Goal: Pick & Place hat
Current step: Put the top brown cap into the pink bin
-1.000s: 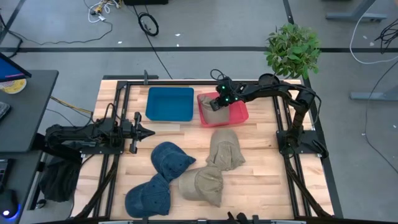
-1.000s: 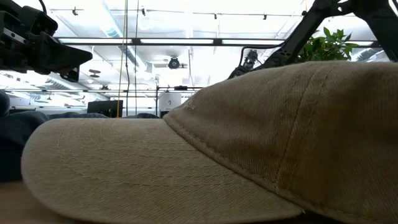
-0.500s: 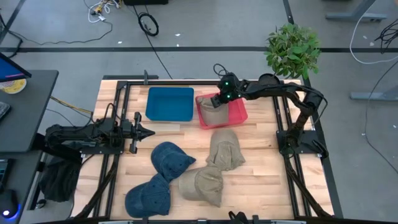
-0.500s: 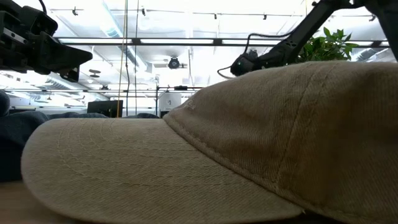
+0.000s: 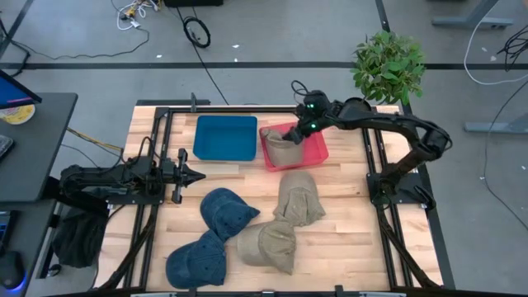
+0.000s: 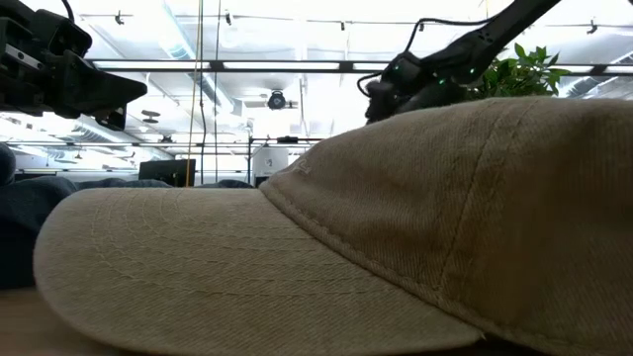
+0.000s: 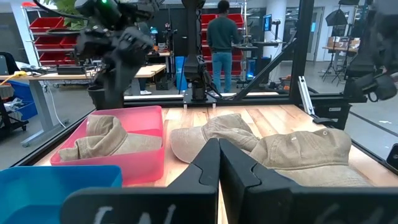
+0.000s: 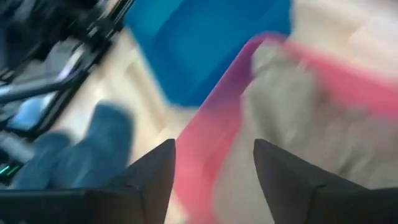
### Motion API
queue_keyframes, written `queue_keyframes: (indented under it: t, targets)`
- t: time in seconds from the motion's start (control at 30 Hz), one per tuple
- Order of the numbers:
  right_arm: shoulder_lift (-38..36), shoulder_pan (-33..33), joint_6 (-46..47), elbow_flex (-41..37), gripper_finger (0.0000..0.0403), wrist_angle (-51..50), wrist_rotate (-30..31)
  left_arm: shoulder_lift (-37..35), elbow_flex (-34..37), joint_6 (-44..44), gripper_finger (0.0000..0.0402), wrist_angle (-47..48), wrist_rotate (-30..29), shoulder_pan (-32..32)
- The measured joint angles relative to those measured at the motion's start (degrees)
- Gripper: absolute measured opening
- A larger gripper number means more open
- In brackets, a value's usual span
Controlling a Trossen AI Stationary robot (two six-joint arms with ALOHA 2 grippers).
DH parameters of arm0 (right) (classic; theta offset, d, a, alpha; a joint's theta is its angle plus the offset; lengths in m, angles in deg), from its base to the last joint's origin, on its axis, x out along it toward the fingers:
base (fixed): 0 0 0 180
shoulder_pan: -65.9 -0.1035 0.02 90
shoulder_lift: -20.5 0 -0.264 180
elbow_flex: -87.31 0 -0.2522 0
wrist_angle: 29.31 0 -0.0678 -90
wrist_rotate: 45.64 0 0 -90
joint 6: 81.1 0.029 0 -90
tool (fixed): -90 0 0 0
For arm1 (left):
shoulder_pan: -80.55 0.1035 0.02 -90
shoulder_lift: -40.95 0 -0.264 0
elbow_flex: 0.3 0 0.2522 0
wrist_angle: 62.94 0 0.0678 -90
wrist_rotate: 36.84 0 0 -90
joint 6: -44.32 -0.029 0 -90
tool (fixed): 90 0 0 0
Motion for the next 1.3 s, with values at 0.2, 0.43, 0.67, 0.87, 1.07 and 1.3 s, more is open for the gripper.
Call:
queue_keyframes:
  t: [0.2, 0.43, 0.67, 0.87, 1.07, 1.3]
  targets:
    - [-7.9, -2.0, -2.0, 0.0, 0.0231, -15.2, -2.7, 0.0, 0.0, 0.0, 0.0003, 0.0, 0.0, 0.0]
    - [-14.6, -10.7, -8.0, 0.0, 0.0206, -28.2, 8.4, 0.0, 0.0, 0.0, 0.0003, 0.0, 0.0, 0.0]
    - [-14.8, -20.6, -6.0, 0.0, 0.0199, -32.6, 16.6, 0.0, 0.0, 0.0, 0.0003, 0.0, 0.0, 0.0]
    - [-14.8, -28.5, -5.6, 0.0, 0.0199, -32.7, 24.4, 0.0, 0.0, 0.0, 0.0003, 0.0, 0.0, 0.0]
    - [-14.7, -34.8, -3.9, -2.1, 0.0199, -31.5, 29.2, 0.0, 0.0, 0.0, 0.0003, 0.0, 0.0, 0.0]
    - [-14.7, -42.1, 1.8, -11.2, 0.0199, -20.2, 28.9, 0.0, 0.0, 0.0, 0.0003, 0.0, 0.0, 0.0]
